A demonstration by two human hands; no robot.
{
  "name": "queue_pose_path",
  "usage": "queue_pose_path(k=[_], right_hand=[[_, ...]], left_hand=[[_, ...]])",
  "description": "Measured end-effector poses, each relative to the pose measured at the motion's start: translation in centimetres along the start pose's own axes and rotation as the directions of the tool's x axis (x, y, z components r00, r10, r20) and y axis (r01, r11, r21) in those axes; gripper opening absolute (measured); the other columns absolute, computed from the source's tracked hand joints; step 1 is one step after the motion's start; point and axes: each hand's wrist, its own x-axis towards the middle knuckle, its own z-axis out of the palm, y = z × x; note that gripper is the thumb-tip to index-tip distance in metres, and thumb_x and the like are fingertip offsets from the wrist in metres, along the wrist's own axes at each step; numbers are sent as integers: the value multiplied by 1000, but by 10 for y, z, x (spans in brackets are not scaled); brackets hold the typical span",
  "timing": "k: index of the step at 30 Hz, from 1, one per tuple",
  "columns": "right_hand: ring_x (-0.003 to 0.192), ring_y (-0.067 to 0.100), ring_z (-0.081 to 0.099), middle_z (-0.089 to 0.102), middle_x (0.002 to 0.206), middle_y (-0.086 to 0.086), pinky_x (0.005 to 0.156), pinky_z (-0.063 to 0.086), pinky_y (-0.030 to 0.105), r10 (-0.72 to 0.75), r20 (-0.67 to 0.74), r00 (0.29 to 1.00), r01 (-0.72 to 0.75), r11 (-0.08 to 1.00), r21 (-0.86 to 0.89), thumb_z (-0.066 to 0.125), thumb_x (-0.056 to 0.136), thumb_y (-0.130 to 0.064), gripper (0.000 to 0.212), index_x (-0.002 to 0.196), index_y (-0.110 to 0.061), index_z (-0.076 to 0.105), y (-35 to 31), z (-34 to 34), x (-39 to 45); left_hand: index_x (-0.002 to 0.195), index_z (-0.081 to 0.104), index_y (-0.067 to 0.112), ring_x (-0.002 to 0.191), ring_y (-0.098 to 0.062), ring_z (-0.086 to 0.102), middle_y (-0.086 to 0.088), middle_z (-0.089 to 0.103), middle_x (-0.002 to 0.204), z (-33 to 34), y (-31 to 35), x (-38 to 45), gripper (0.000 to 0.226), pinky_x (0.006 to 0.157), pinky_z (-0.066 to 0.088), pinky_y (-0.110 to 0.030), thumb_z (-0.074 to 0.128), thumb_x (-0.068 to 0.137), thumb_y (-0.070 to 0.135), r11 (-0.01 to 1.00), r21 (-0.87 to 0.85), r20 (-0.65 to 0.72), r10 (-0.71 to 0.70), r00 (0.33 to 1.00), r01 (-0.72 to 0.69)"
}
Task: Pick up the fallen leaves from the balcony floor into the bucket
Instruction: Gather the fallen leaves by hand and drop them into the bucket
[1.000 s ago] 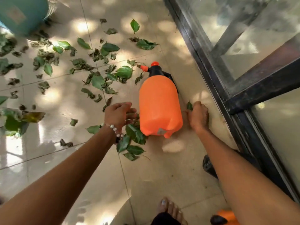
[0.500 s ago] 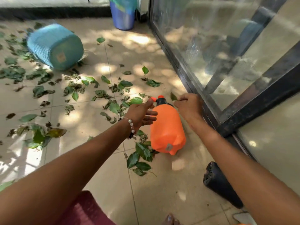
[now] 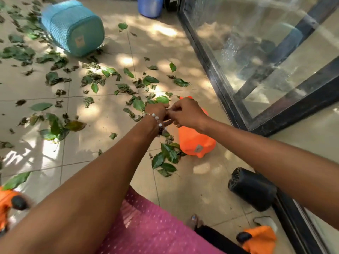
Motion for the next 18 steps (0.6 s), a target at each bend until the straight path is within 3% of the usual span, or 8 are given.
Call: queue_pose_path(k=[2,4,6,8,9,13,16,18], right_hand=[[67,30,64,66,69,15,63,56,40,12,71,997,-9,999,-34,62,91,-11,23,80,8,69,-5,13,3],[78,29,65,69,81,12,69,54,36,30,199,980,8,982,-190,64,89,-12,16,89,3,71,1,38,5],[94,26,65,71,102,12,76,49,28,106,245,964,-25,950,-310,68,87,-14,19,103,-4,71,15,73,1],[108,25,60,66,116,11,86,46,28,163,238,957,-56,915,-400,62,88,-12,26,114,-8,67,38,111,-11],[113,27,56,62,121,12,90,44,29,154,206,966,-43,886,-462,57,90,-10,29,119,-10,62,48,128,-20],[124,32,42,47,134,12,102,36,36,122,101,987,-48,838,-543,52,96,-18,46,141,-23,44,87,177,-45],[125,32,37,39,142,13,103,37,38,62,72,995,-9,816,-578,52,97,-22,51,146,-24,38,101,189,-54],[113,28,46,53,129,12,96,39,34,-64,-6,998,50,833,-551,59,93,-17,39,132,-15,55,104,194,-55]], left_hand=[[117,59,7,65,-13,53,-19,56,135,-17,6,-2,25,56,45,-20,39,103,8,998,48,15,26,1000,-27],[113,56,6,77,-17,60,-18,53,138,-34,9,-5,29,59,40,-20,28,106,11,1000,16,43,-1,999,1],[123,54,3,71,-19,68,-13,70,107,-50,9,1,38,58,45,-23,21,105,11,999,41,38,-30,999,28],[126,53,4,50,-17,61,-6,65,62,-67,10,7,42,57,48,-27,18,103,8,993,108,44,-48,998,43],[121,55,7,49,-16,56,-3,59,54,-74,12,9,44,55,45,-27,15,102,6,990,129,47,-62,997,56],[78,48,12,43,-11,39,3,44,46,-87,14,11,46,38,38,-17,8,98,0,992,112,116,-78,990,65],[81,53,9,51,-11,34,-1,42,59,-82,13,11,45,43,39,-19,13,100,0,996,69,86,-54,995,48],[80,56,7,53,-10,31,-3,42,63,-78,12,9,45,41,39,-18,17,102,0,996,75,47,-46,998,42]])
